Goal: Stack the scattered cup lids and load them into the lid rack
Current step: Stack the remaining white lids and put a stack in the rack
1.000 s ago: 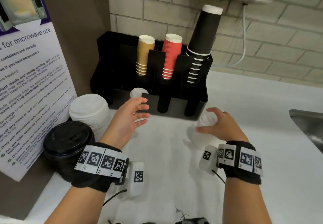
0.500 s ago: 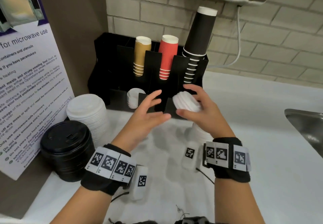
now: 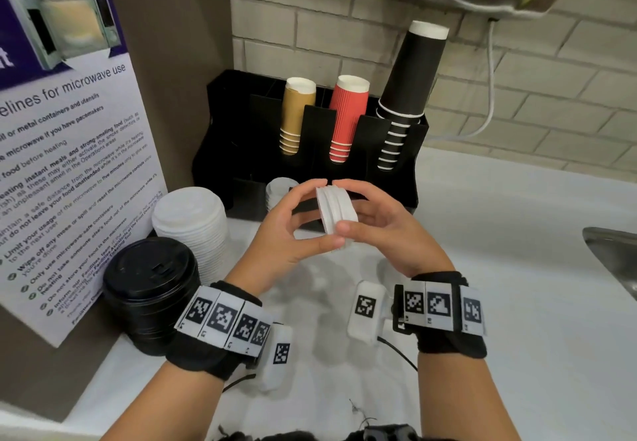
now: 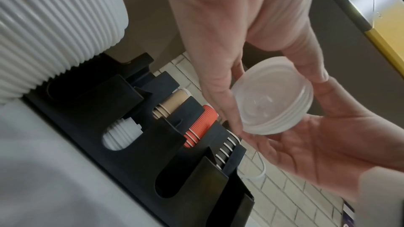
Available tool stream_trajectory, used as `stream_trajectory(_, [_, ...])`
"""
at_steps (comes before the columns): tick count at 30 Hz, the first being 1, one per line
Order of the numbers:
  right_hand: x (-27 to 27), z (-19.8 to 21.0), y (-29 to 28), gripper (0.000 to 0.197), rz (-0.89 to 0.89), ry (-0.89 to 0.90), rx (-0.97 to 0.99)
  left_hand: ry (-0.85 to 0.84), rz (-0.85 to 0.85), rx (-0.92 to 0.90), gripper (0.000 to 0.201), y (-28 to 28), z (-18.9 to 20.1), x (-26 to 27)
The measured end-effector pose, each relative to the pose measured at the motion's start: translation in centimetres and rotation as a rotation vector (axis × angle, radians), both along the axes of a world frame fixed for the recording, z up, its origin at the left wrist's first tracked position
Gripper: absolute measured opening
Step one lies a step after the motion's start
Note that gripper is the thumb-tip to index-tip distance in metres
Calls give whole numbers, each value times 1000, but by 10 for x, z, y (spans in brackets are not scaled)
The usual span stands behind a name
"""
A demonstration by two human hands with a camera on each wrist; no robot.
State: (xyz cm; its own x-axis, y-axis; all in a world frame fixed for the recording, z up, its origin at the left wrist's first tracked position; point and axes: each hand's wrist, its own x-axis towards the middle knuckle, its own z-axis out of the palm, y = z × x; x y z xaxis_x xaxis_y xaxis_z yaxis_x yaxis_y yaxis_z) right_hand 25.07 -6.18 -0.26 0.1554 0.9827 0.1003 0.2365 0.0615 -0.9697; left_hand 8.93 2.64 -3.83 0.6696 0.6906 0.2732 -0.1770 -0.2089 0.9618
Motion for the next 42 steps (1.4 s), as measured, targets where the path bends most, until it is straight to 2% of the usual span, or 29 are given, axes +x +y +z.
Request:
stream_trajectory(5, [-1, 1, 4, 60, -29, -42, 21, 17, 45, 51, 89, 5, -4, 1])
stream_trajectory(14, [-1, 1, 10, 64, -39, -51, 17, 7, 6, 65, 86, 12, -8, 3])
stream_trajectory(22, [-4, 2, 21, 56, -93, -102, 72, -41, 11, 11, 87, 16, -5, 3])
stream_trajectory(24, [-4, 7, 36, 58, -164, -107, 145, -85, 102, -22, 78, 22, 2, -3])
stream_trajectory(26, [-5, 11, 61, 62, -245, -138, 222, -144, 270, -23, 56, 29, 11, -9])
stream_trajectory(28, [-8, 12, 90, 67, -269, -231, 240, -259, 412, -84, 35, 36, 20, -16])
stream_trajectory(30, [-12, 8, 121, 68, -228, -425, 178, -366, 493, -160, 25, 40, 27, -21])
stream_trajectory(35, [-20, -7, 171, 69, -112, -1043, -136, -439, 498, -223, 14, 39, 33, -27])
stream_trajectory(38, [-22, -12, 184, 65, -97, -1170, -220, -439, 499, -235, 19, 39, 33, -29])
stream_trajectory(42, [-23, -18, 193, 66, -30, -1268, -280, -436, 499, -261, 14, 38, 34, -30])
